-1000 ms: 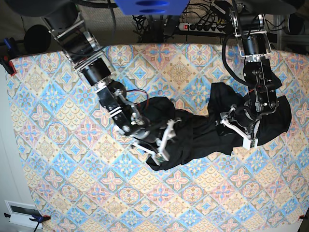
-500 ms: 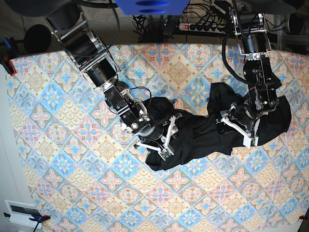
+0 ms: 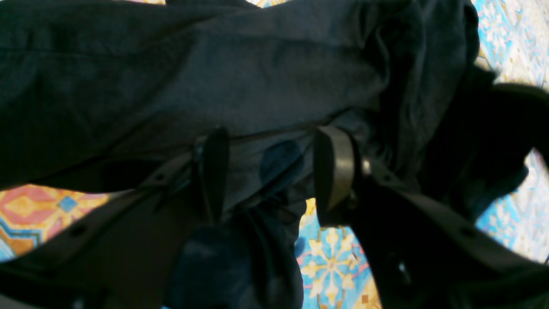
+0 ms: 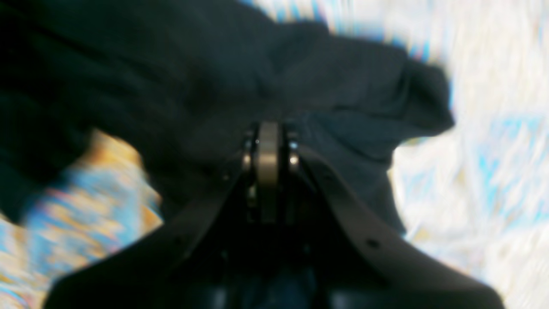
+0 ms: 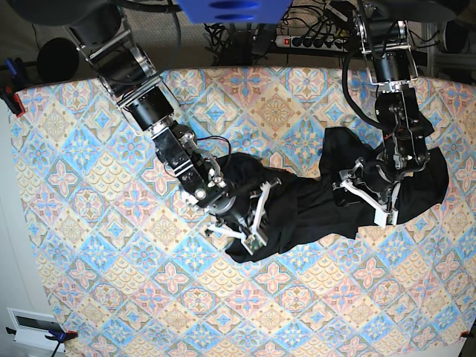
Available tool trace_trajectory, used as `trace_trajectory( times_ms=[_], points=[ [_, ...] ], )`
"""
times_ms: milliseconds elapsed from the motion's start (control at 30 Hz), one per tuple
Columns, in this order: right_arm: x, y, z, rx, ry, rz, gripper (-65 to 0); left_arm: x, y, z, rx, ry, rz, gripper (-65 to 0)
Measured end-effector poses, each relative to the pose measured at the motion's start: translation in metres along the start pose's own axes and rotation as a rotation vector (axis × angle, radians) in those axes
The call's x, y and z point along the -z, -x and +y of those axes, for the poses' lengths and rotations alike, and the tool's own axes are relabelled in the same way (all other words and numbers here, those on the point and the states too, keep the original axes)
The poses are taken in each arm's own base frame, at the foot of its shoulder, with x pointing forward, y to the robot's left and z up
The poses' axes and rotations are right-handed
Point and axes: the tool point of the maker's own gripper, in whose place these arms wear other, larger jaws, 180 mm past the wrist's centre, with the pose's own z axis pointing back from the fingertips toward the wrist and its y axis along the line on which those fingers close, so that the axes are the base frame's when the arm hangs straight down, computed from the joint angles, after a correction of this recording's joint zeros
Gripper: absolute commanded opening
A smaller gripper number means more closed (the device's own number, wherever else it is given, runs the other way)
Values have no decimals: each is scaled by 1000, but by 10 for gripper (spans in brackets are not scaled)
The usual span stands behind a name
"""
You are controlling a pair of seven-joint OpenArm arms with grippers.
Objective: Layout the t-shirt on the table in an organized manner, then fold the t-shirt properly
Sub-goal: 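Pull the shirt apart with both grippers to stretch it lengthwise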
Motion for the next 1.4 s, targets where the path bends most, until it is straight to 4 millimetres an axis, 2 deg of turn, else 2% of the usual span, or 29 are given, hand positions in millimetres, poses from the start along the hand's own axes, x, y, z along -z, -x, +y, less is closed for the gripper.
trace_trajectory(
  times_ms=[67, 167, 333, 367, 433, 500, 567, 667, 733, 800, 900, 967, 1033, 1100, 1200, 1267, 1333, 1400],
  points=[
    [-7, -8, -23, 9, 46, -22, -650, -5, -6, 11, -19, -23, -20, -338],
    [-17, 3, -58, 36, 132, 2, -650, -12, -12, 25, -49, -50, -49, -338],
    [-25, 0, -77, 93, 136, -36, -650, -16, -16, 33, -49, -65, -58, -338],
    [-30, 1, -87, 110, 147, -37, -650, -18, -18, 36, -42, -74, -59, -338],
    [-43, 14, -126, 181, 217, -22, -650, -23, -23, 45, -43, -98, -71, -338],
    [-56, 25, -160, 247, 275, -11, -650, -22, -22, 45, -39, -99, -70, -338],
    [-64, 23, -183, 282, 310, -23, -650, -21, -20, 42, -35, -90, -62, -338],
    [-76, -1, -212, 289, 346, -81, -650, -23, -24, 46, -27, -101, -66, -338],
    [-81, -10, -230, 314, 380, -106, -650, -25, -26, 49, -25, -112, -71, -338],
    [-89, -7, -249, 368, 411, -115, -650, -25, -27, 49, -26, -111, -71, -338],
    [-103, 8, -281, 452, 482, -102, -646, -24, -26, 47, -25, -104, -70, -338],
    [-115, 14, -300, 465, 542, -94, -610, -24, -26, 48, -26, -109, -70, -338],
    [-123, 13, -310, 436, 585, -85, -550, -24, -26, 48, -24, -107, -70, -338],
    [-123, 11, -310, 416, 592, -77, -495, -24, -26, 48, -24, -108, -70, -338],
    [-125, 6, -300, 389, 578, -42, -441, -24, -34, 45, -17, -101, -84, -338],
    [-131, -2, -289, 355, 570, -92, -438, -26, -41, 46, 9, -106, -86, -337],
    [-133, 14, -273, 336, 555, -79, -439, -25, -48, 42, 67, -115, -77, -337],
    [-129, 46, -252, 340, 532, -6, -441, -20, -43, 32, 163, -103, -24, -337]
  ],
)
